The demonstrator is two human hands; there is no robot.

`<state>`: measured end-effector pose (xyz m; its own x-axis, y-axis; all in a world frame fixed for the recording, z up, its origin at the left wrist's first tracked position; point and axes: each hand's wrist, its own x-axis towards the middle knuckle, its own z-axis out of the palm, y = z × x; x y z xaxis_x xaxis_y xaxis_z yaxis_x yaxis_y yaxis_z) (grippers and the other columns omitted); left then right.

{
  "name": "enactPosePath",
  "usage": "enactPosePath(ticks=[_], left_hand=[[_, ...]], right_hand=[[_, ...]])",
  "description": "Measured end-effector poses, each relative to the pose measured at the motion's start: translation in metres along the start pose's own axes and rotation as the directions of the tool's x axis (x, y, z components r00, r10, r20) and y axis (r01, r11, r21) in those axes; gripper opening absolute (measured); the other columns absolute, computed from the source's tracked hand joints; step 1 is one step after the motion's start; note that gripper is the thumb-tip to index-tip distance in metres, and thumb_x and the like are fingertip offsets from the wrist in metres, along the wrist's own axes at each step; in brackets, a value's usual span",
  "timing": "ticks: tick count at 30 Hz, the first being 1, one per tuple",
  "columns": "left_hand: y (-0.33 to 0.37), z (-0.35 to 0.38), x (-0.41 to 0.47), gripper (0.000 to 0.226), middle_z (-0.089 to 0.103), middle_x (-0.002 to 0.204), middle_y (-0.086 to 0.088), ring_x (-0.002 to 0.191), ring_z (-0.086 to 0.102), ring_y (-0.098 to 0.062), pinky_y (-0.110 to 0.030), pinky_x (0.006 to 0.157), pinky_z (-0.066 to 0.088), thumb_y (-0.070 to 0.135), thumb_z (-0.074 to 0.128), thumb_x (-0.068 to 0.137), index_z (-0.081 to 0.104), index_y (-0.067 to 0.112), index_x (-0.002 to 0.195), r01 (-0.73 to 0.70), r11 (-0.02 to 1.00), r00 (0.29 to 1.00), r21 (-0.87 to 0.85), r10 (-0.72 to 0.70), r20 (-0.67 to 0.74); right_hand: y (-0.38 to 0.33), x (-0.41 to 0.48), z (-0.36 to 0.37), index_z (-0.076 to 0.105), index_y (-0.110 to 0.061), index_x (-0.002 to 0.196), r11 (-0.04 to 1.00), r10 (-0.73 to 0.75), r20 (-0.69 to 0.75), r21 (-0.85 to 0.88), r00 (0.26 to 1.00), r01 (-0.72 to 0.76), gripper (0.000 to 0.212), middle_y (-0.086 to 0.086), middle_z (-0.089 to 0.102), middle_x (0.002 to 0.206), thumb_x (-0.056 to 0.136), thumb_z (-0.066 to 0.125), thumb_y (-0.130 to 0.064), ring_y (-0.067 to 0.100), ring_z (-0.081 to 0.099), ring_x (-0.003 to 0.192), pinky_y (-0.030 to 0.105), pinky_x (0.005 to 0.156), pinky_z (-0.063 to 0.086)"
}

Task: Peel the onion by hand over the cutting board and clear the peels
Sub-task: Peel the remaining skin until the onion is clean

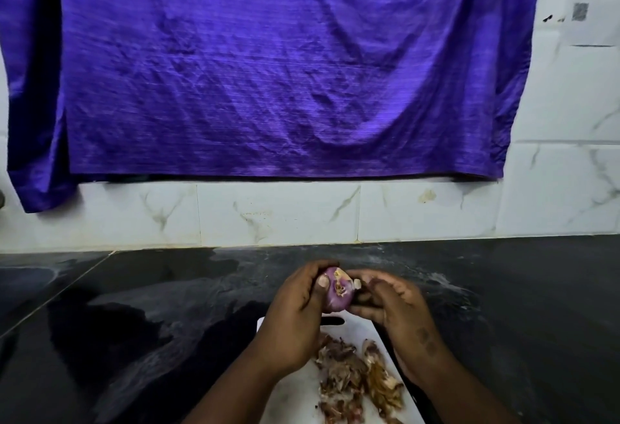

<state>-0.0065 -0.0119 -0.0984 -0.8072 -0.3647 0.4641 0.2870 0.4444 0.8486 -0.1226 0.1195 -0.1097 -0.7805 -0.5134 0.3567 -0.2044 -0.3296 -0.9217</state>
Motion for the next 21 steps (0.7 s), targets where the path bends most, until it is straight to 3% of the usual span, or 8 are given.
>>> enactPosePath(ticks=[3, 6, 9, 15, 21], left_hand=[[0.000, 0.001, 0.000, 0.026, 0.070, 0.123, -0.001, 0.104, 0.075, -0.015, -0.036, 0.087, 0.065, 0.029, 0.042, 0.110, 0.063, 0.030, 0.126, 0.032, 0.998, 0.999, -0.046, -0.031, 0.032], [-0.002, 0.001, 0.000, 0.027, 0.070, 0.124, -0.001, 0.108, 0.075, -0.021, -0.048, 0.092, 0.064, 0.030, 0.044, 0.110, 0.064, 0.028, 0.127, 0.064, 0.995, 0.998, -0.081, -0.061, 0.029], [-0.004, 0.001, 0.001, 0.027, 0.071, 0.123, -0.002, 0.109, 0.074, -0.023, -0.048, 0.093, 0.064, 0.027, 0.044, 0.111, 0.065, 0.027, 0.128, 0.082, 0.993, 0.997, -0.088, -0.081, 0.016], [-0.003, 0.001, 0.001, 0.030, 0.073, 0.120, -0.002, 0.109, 0.075, -0.024, -0.050, 0.095, 0.062, 0.032, 0.041, 0.112, 0.065, 0.023, 0.127, 0.084, 0.996, 0.996, -0.043, -0.082, 0.034], [-0.005, 0.006, 0.001, 0.037, 0.070, 0.124, 0.012, 0.120, 0.066, -0.013, -0.047, 0.105, 0.055, 0.050, 0.038, 0.103, 0.063, 0.040, 0.128, 0.013, 0.991, 0.998, 0.137, -0.021, 0.057]], right_hand=[[0.003, 0.001, -0.001, 0.073, -0.001, 0.106, 1.000, -0.026, 0.018, -0.012, 0.999, 0.027, 0.031, 0.015, 0.080, 0.099, 0.082, 0.073, -0.021, 0.034, 0.077, 0.095, 0.044, 0.083, 0.064], [0.003, 0.002, -0.004, 0.074, 0.003, 0.108, 0.999, -0.023, 0.037, 0.025, 0.999, 0.022, 0.025, 0.019, 0.079, 0.100, 0.085, 0.072, -0.009, 0.037, 0.076, 0.096, 0.042, 0.083, 0.064], [-0.001, 0.000, -0.006, 0.075, 0.002, 0.108, 0.999, -0.040, 0.060, 0.000, 0.997, 0.040, 0.021, 0.018, 0.080, 0.101, 0.090, 0.068, 0.000, 0.036, 0.077, 0.096, 0.040, 0.082, 0.064], [-0.011, -0.008, -0.004, 0.079, -0.027, 0.101, 0.977, -0.084, 0.088, -0.190, 0.993, 0.100, 0.032, -0.005, 0.082, 0.097, 0.093, 0.066, 0.001, 0.015, 0.078, 0.091, 0.024, 0.074, 0.061], [-0.016, -0.013, -0.005, 0.079, -0.033, 0.091, 0.960, -0.083, 0.043, -0.263, 0.996, 0.091, 0.041, -0.006, 0.082, 0.091, 0.086, 0.072, 0.007, 0.013, 0.078, 0.087, 0.024, 0.075, 0.061]])
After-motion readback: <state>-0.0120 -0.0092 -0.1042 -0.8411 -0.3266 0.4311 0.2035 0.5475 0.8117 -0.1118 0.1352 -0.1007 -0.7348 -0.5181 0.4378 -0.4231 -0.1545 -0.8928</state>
